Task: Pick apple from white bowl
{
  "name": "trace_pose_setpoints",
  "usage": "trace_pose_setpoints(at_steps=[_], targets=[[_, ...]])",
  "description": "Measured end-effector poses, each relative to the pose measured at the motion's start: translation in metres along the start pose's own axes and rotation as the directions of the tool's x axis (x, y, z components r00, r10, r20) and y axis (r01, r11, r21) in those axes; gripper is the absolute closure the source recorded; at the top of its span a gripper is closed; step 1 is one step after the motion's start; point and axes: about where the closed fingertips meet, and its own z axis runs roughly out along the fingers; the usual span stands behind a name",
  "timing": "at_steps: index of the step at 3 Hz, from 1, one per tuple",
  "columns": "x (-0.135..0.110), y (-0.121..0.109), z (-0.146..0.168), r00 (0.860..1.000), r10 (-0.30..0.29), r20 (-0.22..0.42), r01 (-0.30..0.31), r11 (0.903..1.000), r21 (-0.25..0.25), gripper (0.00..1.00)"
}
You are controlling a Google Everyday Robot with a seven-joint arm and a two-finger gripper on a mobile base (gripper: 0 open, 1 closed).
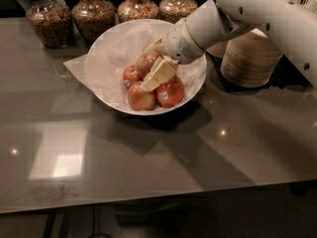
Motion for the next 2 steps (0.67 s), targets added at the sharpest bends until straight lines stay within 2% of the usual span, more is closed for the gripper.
trace_pose_setpoints(at_steps=[2], targets=[[0.0000, 0.0000, 0.0001, 1.000, 0.000, 0.000, 0.000, 1.0000, 0.000, 0.82]])
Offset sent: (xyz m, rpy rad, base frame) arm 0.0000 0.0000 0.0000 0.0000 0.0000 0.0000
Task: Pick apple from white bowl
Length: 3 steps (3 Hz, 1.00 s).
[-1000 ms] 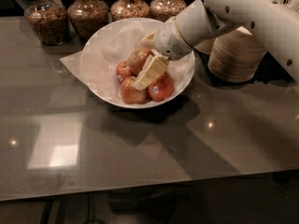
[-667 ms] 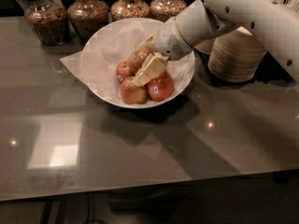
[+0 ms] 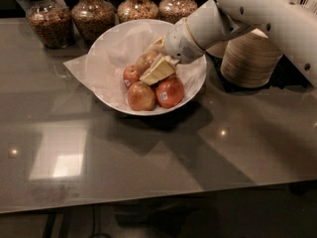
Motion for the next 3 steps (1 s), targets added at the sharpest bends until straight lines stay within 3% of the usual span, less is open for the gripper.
trace_pose_setpoints(at_steps=[1, 3], targets=[[0.000, 0.000, 0.000, 1.000, 0.000, 0.000, 0.000, 1.0000, 0.000, 1.00], [-0.013, 0.000, -0.009, 0.999, -0.016, 0.039, 0.016, 0.9999, 0.004, 1.00]])
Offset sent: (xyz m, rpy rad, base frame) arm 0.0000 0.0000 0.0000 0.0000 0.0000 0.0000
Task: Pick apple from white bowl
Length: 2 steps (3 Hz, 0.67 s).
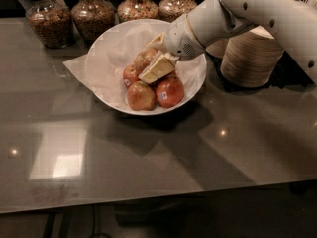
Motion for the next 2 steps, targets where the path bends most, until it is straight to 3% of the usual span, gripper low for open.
trace_pose_setpoints(at_steps=[1, 2], targets=[[-0.029, 0.004, -0.023, 0.995, -0.044, 0.090, 0.041, 0.9985, 0.035, 1.00], [-0.056, 0.015, -0.049, 0.977, -0.088, 0.194, 0.077, 0.9951, 0.062, 1.00]])
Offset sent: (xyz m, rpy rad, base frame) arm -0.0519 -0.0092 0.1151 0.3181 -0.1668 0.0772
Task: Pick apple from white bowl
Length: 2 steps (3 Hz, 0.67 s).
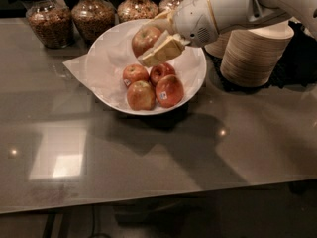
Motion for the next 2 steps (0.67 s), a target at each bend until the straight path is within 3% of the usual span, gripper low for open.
trace_pose_setpoints(at_steps=[1, 2], targets=[[-0.0248, 0.0228, -0.0258, 0.994, -0.017, 0.112, 0.014, 0.9996, 0.023, 1.00], [-0.0248, 0.0228, -0.0258, 0.994, -0.017, 0.112, 0.014, 0.9996, 0.023, 1.00]])
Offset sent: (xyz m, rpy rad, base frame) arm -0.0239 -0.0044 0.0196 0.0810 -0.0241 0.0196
